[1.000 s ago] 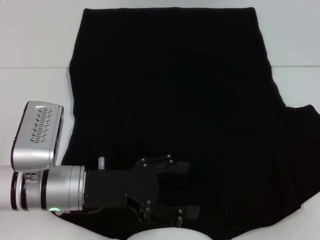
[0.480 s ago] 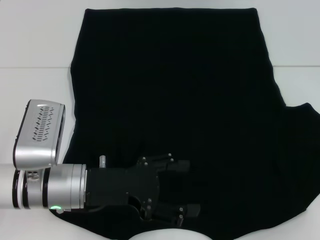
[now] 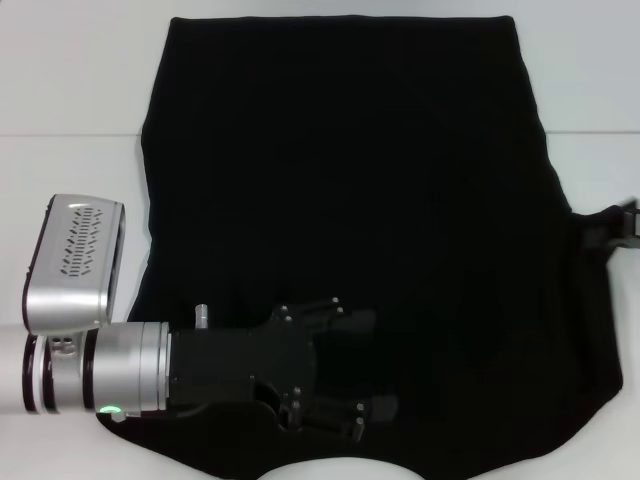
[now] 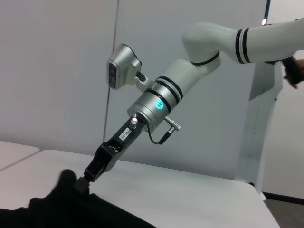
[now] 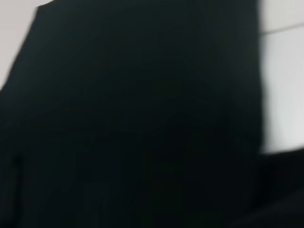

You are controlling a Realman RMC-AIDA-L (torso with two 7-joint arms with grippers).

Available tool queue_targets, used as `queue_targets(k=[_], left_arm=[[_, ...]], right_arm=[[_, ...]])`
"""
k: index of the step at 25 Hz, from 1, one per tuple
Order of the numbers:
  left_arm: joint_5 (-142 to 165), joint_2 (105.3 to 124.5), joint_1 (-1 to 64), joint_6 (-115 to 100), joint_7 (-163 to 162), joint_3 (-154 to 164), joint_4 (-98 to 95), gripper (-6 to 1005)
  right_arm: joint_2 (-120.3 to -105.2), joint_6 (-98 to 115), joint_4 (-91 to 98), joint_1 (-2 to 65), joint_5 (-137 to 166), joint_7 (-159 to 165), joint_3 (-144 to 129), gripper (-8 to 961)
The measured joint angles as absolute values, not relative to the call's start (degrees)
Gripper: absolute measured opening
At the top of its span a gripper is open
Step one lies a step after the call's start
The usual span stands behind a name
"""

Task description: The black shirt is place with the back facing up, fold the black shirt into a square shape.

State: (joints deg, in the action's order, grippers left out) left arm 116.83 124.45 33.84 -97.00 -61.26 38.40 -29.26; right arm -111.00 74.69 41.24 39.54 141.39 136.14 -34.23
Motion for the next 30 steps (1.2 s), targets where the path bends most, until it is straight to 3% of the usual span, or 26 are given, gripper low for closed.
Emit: queue_targets(k=[5, 12, 20, 25, 27, 30], left_arm=[[116.80, 124.33, 33.84, -96.94, -61.26, 37.67, -29.31, 950], [116.87, 124.24, 33.84, -96.94, -61.25, 37.02, -29.48, 949], [116.86, 124.07, 33.74, -96.89, -61.26, 36.59, -29.83, 949], [117.07, 123.91, 33.30, -96.16, -62.93, 33.58, -30.09, 949], [117.16, 123.74, 32.95, -96.14, -65.10, 32.80, -30.58, 949], [117.36, 123.35, 31.40, -95.98, -70.50, 32.53, -33.24, 949]], right_arm=[[-113.22, 73.71, 37.56, 45.80, 141.94, 136.78, -40.20, 123], [-115.29, 71.52, 35.15, 49.58, 142.09, 138.53, -45.86, 140], [-116.74, 71.08, 38.84, 49.24, 140.34, 138.80, -46.69, 159], [-116.58, 72.23, 42.36, 46.10, 133.84, 136.53, -46.69, 171], [-116.42, 72.74, 42.47, 44.44, 129.20, 133.15, -46.69, 412], [-116.65, 74.25, 42.00, 41.19, 121.00, 125.75, -46.70, 534]])
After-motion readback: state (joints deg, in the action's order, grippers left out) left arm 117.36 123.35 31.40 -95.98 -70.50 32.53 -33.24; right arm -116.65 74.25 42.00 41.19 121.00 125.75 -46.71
